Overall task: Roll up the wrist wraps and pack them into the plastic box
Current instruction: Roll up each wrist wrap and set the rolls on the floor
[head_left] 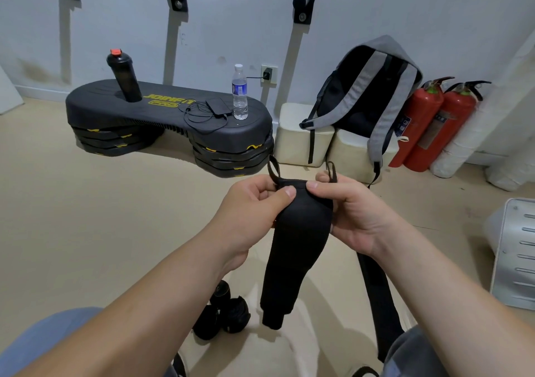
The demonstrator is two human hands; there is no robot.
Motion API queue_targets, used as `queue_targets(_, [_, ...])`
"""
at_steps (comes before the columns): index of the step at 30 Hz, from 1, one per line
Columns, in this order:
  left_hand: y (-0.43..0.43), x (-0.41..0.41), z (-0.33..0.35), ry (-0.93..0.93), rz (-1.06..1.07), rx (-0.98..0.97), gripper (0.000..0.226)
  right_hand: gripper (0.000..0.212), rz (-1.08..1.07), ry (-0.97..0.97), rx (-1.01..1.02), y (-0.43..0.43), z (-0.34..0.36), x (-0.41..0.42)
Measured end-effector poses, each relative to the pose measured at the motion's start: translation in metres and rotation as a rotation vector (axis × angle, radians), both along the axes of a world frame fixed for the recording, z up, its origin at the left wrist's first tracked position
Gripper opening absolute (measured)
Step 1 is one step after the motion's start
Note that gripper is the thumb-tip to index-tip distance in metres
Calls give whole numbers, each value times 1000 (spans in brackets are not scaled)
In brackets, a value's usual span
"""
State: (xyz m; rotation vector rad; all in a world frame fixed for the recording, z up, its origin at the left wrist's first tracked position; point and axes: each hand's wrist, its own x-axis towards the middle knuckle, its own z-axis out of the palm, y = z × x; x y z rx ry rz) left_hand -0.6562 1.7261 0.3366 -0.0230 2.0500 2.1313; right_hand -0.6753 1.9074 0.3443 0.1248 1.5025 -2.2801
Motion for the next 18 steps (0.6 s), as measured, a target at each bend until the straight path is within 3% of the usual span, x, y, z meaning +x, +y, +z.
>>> queue_targets(5, [0, -2, -3, 34, 138, 39, 19, 31, -139, 1, 65, -3, -1, -1])
queue_targets(8, [2, 0, -3, 61, 226, 16, 12, 10, -123, 44, 109, -4, -2, 0])
queue_targets(11, [2, 0, -1, 122, 289, -41, 11, 21, -21, 65, 92, -6, -2, 2])
queue_targets(14, [2, -1, -3, 188, 288, -135, 11, 20, -52, 62, 116, -7, -4, 2])
queue_targets(18, [5, -1, -7, 157, 249, -149, 9, 28, -40, 108, 144, -6, -5, 2])
